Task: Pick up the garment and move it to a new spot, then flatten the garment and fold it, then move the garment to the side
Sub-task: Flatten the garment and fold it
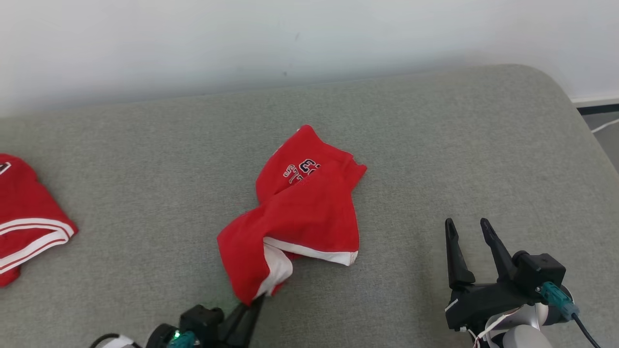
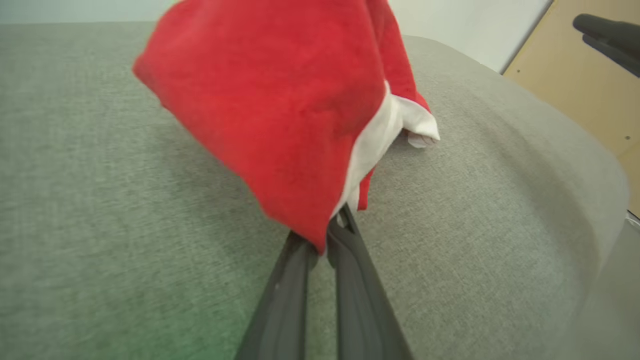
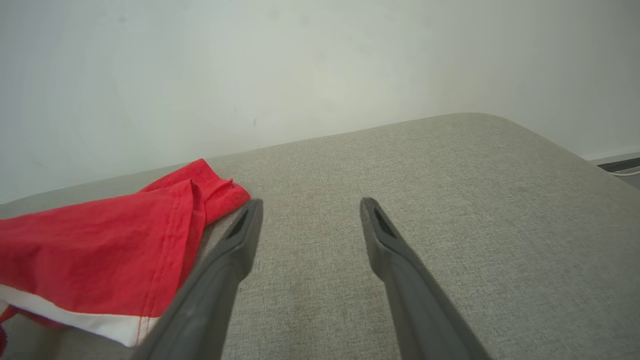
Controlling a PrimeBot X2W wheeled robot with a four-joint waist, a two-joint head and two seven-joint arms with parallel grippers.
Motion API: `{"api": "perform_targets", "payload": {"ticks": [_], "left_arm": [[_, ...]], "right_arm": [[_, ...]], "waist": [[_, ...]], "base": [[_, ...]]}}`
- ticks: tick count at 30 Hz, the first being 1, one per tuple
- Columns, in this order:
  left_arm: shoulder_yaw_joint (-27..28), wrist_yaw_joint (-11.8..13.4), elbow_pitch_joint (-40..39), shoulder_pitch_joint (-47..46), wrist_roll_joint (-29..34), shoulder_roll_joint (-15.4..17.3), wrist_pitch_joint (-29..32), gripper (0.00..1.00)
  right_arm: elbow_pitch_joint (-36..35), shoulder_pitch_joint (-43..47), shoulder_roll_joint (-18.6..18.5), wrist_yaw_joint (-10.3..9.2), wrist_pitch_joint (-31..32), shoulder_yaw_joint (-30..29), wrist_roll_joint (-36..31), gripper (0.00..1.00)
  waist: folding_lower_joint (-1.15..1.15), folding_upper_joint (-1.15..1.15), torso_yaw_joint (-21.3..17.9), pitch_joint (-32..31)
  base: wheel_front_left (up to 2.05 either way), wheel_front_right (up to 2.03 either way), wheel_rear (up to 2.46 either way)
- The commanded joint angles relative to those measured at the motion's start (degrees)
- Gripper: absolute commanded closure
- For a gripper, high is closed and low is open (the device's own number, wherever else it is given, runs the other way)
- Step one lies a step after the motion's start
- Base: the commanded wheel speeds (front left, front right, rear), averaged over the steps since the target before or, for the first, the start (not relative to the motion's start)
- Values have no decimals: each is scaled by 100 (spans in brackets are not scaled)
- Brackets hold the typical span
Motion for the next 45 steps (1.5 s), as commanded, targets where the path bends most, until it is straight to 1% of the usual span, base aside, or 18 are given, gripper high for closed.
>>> {"api": "perform_targets", "payload": {"ticks": [1, 4, 5, 10, 13, 16, 19, 20, 21, 27, 32, 36, 39, 45], "left_arm": [[86, 31, -59, 131, 46, 74, -27, 100], [290, 108, -262, 199, 105, 220, -27, 100], [383, 154, -359, 275, 142, 352, -27, 100], [530, 255, -574, 445, 167, 682, 22, 100], [576, 310, -638, 549, 146, 818, 88, 100], [584, 375, -654, 618, 138, 860, 113, 100], [538, 396, -605, 651, 107, 798, 115, 100], [520, 400, -569, 664, 98, 777, 114, 69], [517, 406, -531, 683, 71, 750, 109, 0], [546, 435, -406, 785, -27, 626, 58, 0], [680, 533, -506, 1004, -112, 531, -2, 0], [858, 604, -852, 1206, -118, 452, -23, 0], [1087, 657, -1256, 1324, 33, 411, -27, 0], [1575, 612, -1802, 1485, 338, 222, -25, 0]], "right_arm": [[-3, 82, -10, 0, -17, -1, 7, 0], [10, 110, 5, 0, -5, 23, 15, 0], [14, 139, 14, 0, 8, 43, 27, 0], [37, 191, 22, 0, 33, 68, 47, 0], [41, 199, 27, 0, 55, 87, 55, 0], [45, 206, 17, 0, 75, 93, 67, 0], [50, 195, -7, 0, 87, 114, 96, 0], [48, 194, -9, 0, 88, 123, 100, 0], [48, 192, -12, 0, 85, 128, 104, 0], [79, 205, -31, 0, 72, 132, 141, 0], [89, 201, -35, 0, 68, 145, 161, 0], [90, 232, -54, 0, 77, 159, 189, 0], [99, 233, -64, 0, 122, 216, 233, 0], [167, 182, -108, 0, 233, 512, 446, 0]], "waist": [[0, 0, 89, -53], [0, 0, 241, -124], [0, 0, 341, -176], [0, 0, 549, -258], [0, 0, 628, -284], [0, 0, 692, -300], [0, 0, 754, -299], [0, 0, 770, -298], [0, 0, 785, -299], [0, 0, 878, -329], [0, 0, 958, -366], [0, 0, 1026, -364], [0, 0, 1085, -338], [0, 0, 1149, -303]], "base": [[0, 0, 0], [0, 0, 0], [0, 0, 0], [0, 0, 0], [0, 0, 0], [0, 0, 0], [0, 0, 0], [0, 0, 0], [0, 0, 0], [0, 0, 0], [0, 0, 0], [0, 0, 0], [0, 0, 0], [0, 0, 0]]}}
